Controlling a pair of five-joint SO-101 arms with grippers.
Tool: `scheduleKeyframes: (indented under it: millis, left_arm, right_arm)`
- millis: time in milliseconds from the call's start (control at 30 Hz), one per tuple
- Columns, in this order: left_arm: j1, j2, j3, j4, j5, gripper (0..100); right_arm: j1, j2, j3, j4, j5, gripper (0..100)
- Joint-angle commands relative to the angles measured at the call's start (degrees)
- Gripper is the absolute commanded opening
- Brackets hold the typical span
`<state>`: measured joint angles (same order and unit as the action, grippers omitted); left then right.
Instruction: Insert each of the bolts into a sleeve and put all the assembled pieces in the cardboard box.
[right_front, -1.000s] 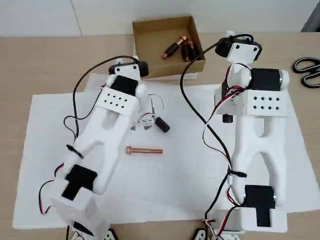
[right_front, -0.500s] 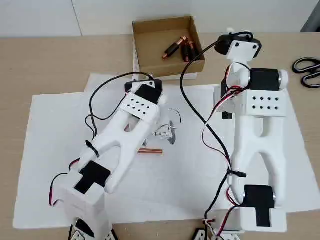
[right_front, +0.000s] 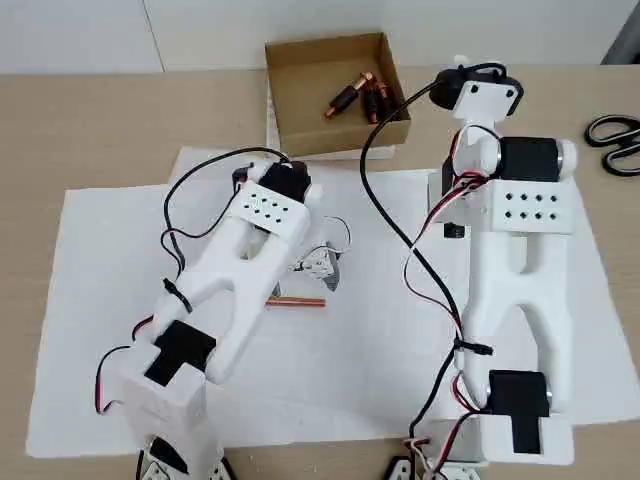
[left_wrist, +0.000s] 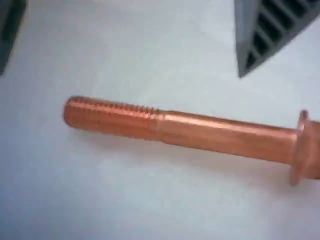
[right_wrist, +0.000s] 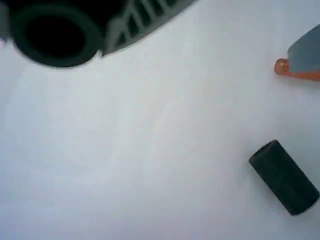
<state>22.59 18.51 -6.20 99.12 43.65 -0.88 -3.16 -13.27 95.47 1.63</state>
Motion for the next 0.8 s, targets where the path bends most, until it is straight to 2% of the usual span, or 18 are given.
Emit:
scheduleKeyframes:
  millis: [0, 100, 233, 467, 767]
  left_arm:
    - [0.0, -0.6, -0.2, 1.3, 3.4, 28]
    - [-0.4, -0.5, -0.1, 1.3, 9.4, 28]
    - [-0.4, -0.3, 0.0, 1.3, 13.3, 28]
    - [-0.4, -0.4, 5.9, 1.3, 13.6, 28]
    - [-1.6, -0.2, 6.2, 1.0, 14.2, 28]
  right_arm:
    - [0.0, -2.6, -0.4, -1.2, -0.4, 0.4]
    - [0.0, -2.6, -0.4, -1.2, -0.4, 0.4]
    - [0.0, -2.5, -0.4, -1.2, -0.4, 0.4]
    - [0.0, -2.5, -0.4, -1.3, -0.4, 0.4]
    - [0.0, -2.5, -0.4, -1.5, -0.4, 0.4]
